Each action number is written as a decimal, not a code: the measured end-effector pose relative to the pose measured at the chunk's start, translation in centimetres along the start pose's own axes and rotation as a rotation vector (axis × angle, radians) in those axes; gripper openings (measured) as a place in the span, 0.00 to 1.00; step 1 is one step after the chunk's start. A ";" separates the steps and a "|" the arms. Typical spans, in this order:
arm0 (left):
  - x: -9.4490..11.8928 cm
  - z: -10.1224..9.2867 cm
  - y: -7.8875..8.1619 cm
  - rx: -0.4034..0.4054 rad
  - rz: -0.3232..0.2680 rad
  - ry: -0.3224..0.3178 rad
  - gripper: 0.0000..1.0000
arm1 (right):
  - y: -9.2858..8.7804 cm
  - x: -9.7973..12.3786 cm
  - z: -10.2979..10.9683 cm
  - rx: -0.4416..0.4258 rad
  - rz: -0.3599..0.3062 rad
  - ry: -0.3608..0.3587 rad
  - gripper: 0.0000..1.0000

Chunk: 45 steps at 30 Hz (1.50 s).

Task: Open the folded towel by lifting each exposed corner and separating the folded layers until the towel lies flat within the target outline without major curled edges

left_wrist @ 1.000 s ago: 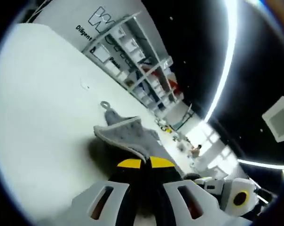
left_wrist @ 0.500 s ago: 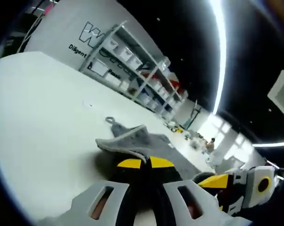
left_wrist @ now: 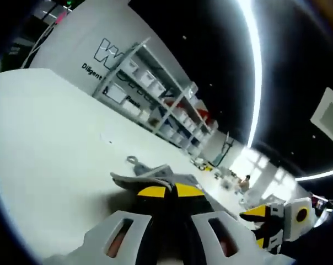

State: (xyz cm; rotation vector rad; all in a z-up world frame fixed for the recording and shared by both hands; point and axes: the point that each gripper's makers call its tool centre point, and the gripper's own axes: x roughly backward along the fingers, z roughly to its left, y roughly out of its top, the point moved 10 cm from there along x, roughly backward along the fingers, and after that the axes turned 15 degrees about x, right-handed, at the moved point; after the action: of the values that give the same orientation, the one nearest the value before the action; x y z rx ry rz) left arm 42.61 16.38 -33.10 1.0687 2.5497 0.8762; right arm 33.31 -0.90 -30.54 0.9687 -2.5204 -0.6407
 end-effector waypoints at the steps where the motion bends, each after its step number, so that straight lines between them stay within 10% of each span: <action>1: 0.0 0.2 0.3 0.003 -0.004 0.000 0.03 | -0.2 0.2 0.0 -0.003 0.003 -0.002 0.20; 18: -0.1 1.4 2.7 0.005 -0.057 -0.014 0.03 | -2.6 2.8 2.0 -0.159 0.012 0.064 0.23; 25: -0.2 1.2 2.9 -0.043 -0.089 -0.018 0.03 | -3.5 3.4 2.5 -0.407 -0.033 0.102 0.24; 31: -0.8 0.2 3.5 -0.281 -0.056 0.061 0.03 | -4.0 2.9 2.7 -0.454 0.007 0.107 0.23; 37: -1.3 -0.4 2.5 -0.327 -0.023 0.068 0.03 | -3.2 2.5 3.6 -0.642 -0.036 0.134 0.07; 43: -2.0 -0.5 3.2 -0.403 0.076 0.085 0.03 | -1.0 1.6 4.4 -0.539 -0.047 0.146 0.00; 45: -3.5 1.0 6.8 -0.455 0.140 0.107 0.03 | -0.4 1.1 4.4 -0.534 -0.059 0.143 0.00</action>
State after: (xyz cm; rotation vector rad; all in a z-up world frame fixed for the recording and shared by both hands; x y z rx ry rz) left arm 49.38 18.09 -29.73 1.0807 2.2066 1.4958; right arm 30.63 -0.67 -34.27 0.8507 -2.0379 -1.1418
